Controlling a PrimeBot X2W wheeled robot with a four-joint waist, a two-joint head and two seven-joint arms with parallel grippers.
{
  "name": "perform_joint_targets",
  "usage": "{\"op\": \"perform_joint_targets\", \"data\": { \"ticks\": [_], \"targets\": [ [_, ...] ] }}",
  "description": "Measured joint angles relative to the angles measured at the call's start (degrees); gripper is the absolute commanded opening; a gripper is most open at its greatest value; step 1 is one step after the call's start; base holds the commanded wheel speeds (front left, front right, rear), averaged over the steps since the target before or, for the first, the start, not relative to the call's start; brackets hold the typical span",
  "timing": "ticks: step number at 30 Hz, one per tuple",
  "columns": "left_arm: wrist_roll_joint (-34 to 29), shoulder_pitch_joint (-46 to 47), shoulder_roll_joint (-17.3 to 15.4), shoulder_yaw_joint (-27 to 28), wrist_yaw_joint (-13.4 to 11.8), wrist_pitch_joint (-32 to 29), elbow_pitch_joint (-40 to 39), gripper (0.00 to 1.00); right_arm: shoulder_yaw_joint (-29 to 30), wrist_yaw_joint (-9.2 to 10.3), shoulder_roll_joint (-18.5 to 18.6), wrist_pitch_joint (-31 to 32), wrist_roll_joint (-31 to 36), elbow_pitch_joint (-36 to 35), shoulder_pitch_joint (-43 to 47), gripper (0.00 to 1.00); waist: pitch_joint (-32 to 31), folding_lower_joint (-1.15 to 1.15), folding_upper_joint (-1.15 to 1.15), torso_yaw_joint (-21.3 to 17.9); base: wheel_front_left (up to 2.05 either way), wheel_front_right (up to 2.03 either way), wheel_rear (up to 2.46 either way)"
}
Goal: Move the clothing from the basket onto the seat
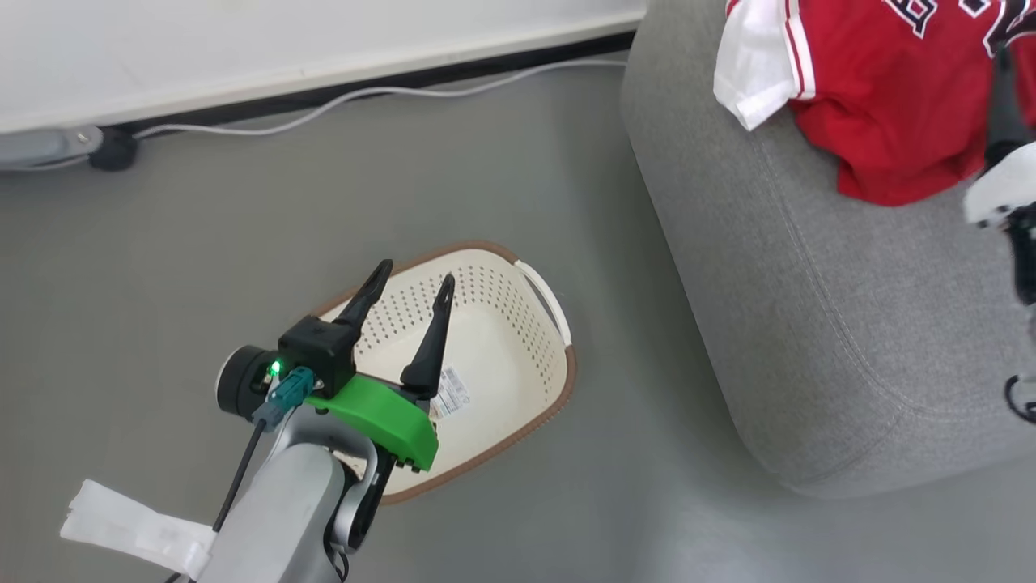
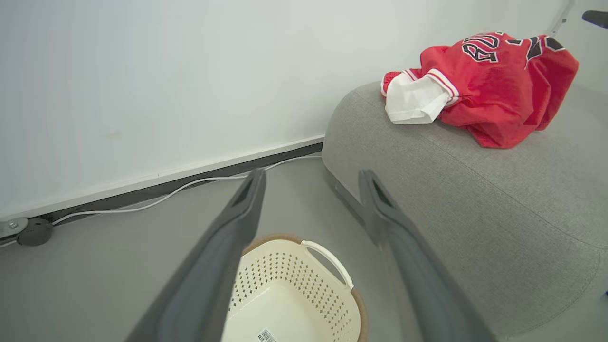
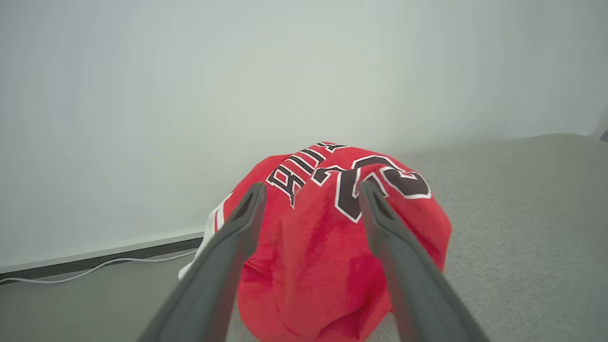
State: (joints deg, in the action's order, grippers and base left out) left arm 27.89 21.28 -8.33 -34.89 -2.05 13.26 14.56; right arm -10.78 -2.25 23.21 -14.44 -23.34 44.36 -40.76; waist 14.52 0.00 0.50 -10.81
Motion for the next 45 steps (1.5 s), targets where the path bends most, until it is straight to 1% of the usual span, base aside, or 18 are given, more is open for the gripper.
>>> {"op": "perform_joint_targets", "data": {
  "ticks": [5,10,15,18,24,28,31,35,37,39,43,45],
  "targets": [
    [0.7,-1.9,0.3,1.5,-0.6,0.5,1.0,1.00,-1.8,-0.78,-3.0,0.0,0.3,-1.0,2.3,1.00,-2.6,0.00,0.00,1.7,0.00,0.00,0.00],
    [2.4,-4.5,0.2,4.1,-1.8,0.5,2.0,1.00,-3.0,-1.27,-7.9,0.0,0.1,-2.3,6.2,1.00,-5.6,0.00,0.00,4.1,0.00,0.00,0.00],
    [3.1,-7.3,-0.5,7.4,-2.6,1.0,2.5,1.00,-4.6,-1.27,-12.9,0.0,0.0,-3.7,10.3,1.00,-8.6,0.00,0.00,6.2,0.00,0.00,0.00],
    [3.1,-8.9,-1.0,9.0,-3.0,1.0,2.5,1.00,-5.4,-1.24,-14.8,0.0,0.1,-4.4,13.2,1.00,-10.3,0.00,0.00,7.3,0.00,0.00,0.00],
    [3.2,-12.6,-2.0,12.6,-3.5,1.0,2.1,1.00,-7.7,-0.49,-16.6,0.0,2.0,-6.8,17.8,1.00,-13.5,0.00,0.00,8.7,0.00,0.00,0.00],
    [3.2,-14.4,-2.2,15.2,-3.6,1.0,0.3,1.00,-8.2,0.66,-17.6,0.0,2.9,-9.8,20.3,1.00,-15.1,0.00,0.00,9.3,0.00,0.00,0.00],
    [3.1,-15.5,-2.3,16.7,-4.1,1.0,-0.8,1.00,-8.5,1.86,-17.6,0.0,4.2,-11.9,22.1,1.00,-16.0,0.00,0.00,9.7,0.00,0.00,0.00],
    [3.0,-17.9,-2.4,18.8,-4.1,1.0,-2.7,1.00,-8.1,3.22,-17.8,0.0,4.2,-14.7,24.9,1.00,-16.6,0.00,0.00,9.8,0.00,0.00,0.00],
    [2.6,-18.7,-2.4,19.3,-4.1,1.0,-3.1,1.00,-7.9,3.53,-17.8,0.0,4.2,-15.9,26.1,1.00,-16.8,0.00,0.00,9.8,0.00,0.00,0.00],
    [2.3,-19.7,-2.5,19.8,-4.1,1.0,-3.7,1.00,-7.8,4.36,-17.8,0.0,4.2,-17.1,27.3,1.00,-16.9,0.00,0.00,9.7,0.00,0.00,0.00],
    [2.1,-21.9,-2.6,20.8,-4.1,1.0,-4.5,1.00,-7.5,4.99,-17.9,0.0,4.2,-19.1,29.8,1.00,-17.2,0.00,0.00,9.6,0.00,0.00,0.00],
    [1.8,-22.7,-2.7,21.2,-4.6,1.0,-4.9,1.00,-7.3,5.42,-17.9,0.0,4.2,-19.9,30.9,1.00,-17.2,0.00,0.00,9.6,0.00,0.00,0.00]
  ]
}}
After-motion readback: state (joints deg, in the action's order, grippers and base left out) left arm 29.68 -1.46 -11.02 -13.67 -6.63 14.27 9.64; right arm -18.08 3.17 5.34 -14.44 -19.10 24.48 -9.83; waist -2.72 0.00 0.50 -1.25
